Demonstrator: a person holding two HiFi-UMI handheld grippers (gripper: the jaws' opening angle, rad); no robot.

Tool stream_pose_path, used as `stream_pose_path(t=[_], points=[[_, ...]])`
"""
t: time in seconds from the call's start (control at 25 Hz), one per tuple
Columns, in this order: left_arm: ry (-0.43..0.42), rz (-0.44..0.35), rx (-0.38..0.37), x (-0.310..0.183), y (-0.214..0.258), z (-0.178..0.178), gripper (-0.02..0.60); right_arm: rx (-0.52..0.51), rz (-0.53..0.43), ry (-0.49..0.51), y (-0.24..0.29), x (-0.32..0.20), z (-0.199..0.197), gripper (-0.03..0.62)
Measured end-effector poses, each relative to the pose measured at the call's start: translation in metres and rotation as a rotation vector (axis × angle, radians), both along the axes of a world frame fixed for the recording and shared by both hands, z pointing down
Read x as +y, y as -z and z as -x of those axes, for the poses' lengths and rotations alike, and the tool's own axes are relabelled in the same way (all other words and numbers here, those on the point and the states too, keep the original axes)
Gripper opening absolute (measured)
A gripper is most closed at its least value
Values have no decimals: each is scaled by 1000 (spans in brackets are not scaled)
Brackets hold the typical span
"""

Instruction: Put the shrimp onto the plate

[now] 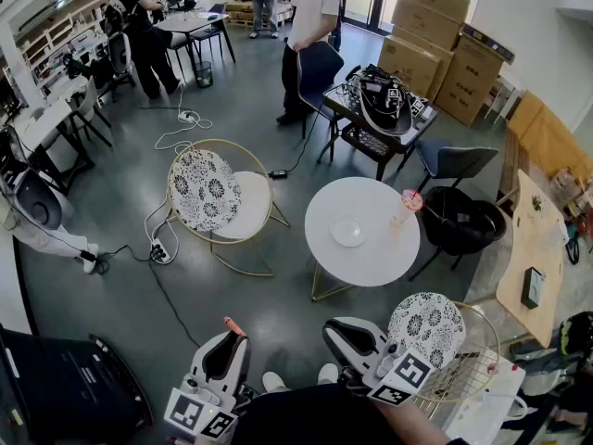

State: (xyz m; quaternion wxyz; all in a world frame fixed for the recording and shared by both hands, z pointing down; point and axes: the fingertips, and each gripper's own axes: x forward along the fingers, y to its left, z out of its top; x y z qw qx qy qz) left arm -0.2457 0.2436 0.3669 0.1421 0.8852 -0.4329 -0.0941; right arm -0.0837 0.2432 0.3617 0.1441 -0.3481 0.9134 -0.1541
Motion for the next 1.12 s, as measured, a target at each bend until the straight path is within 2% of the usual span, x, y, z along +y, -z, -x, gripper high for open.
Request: stream_pose_path(t=[0.56, 0.84, 1.12], points=[[8, 3, 2, 2, -10, 53, 78, 17, 25, -19, -10, 5, 46, 46], [-36, 25, -8, 8, -22, 88, 78, -7, 48, -78, -18, 6, 68, 46], [-12, 16, 1, -4, -29, 109, 78, 1, 56, -83, -25, -9, 82, 46]])
